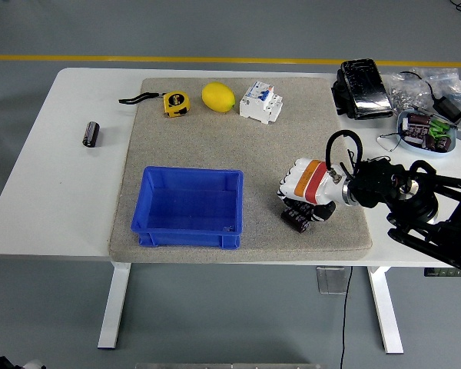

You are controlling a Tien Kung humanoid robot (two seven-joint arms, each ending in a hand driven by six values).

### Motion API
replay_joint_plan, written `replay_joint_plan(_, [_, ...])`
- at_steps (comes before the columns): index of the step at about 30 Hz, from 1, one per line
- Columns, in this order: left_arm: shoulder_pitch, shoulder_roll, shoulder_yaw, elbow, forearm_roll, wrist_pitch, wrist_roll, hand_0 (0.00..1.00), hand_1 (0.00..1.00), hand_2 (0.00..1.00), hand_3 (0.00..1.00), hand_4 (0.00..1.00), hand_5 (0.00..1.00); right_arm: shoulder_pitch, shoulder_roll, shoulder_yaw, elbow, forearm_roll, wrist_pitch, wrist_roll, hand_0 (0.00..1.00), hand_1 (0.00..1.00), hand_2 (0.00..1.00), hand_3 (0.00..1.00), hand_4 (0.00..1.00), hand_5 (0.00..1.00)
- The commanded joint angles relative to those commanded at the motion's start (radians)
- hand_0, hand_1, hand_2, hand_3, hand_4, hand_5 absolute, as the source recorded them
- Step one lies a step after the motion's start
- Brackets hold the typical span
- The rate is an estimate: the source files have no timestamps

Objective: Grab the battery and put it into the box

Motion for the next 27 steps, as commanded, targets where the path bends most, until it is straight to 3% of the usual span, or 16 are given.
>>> replay_joint_plan(16, [-0.002, 0.004, 0.002, -0.001, 0.004, -0.002, 0.000, 0.745, 0.731, 0.794, 0.628, 0.625, 0.518, 0.009, -0.014, 0.060, 0.035, 0.013, -0.012, -0.015, 0.509, 0.479, 0.505, 0.494, 0.681, 0.025])
replay_joint_plan(22, [-0.002, 0.003, 0.003, 0.000, 0.000, -0.001, -0.002, 0.745, 0.729, 0.795, 0.628, 0.626, 0.518, 0.005, -0.027, 0.130, 0.139, 0.038, -0.025, -0.049, 0.515, 0.481, 0.505, 0.492, 0.664, 0.041])
replay_joint_plan(27, [0.001, 0.001, -0.002, 0.001, 0.007, -0.002, 0.000, 0.744, 0.730, 0.794, 0.628, 0.626, 0.519, 0.034, 0.002, 0.173, 0.239, 0.100, -0.034, -0.082, 0.522, 0.493, 0.525, 0.513, 0.682, 0.053])
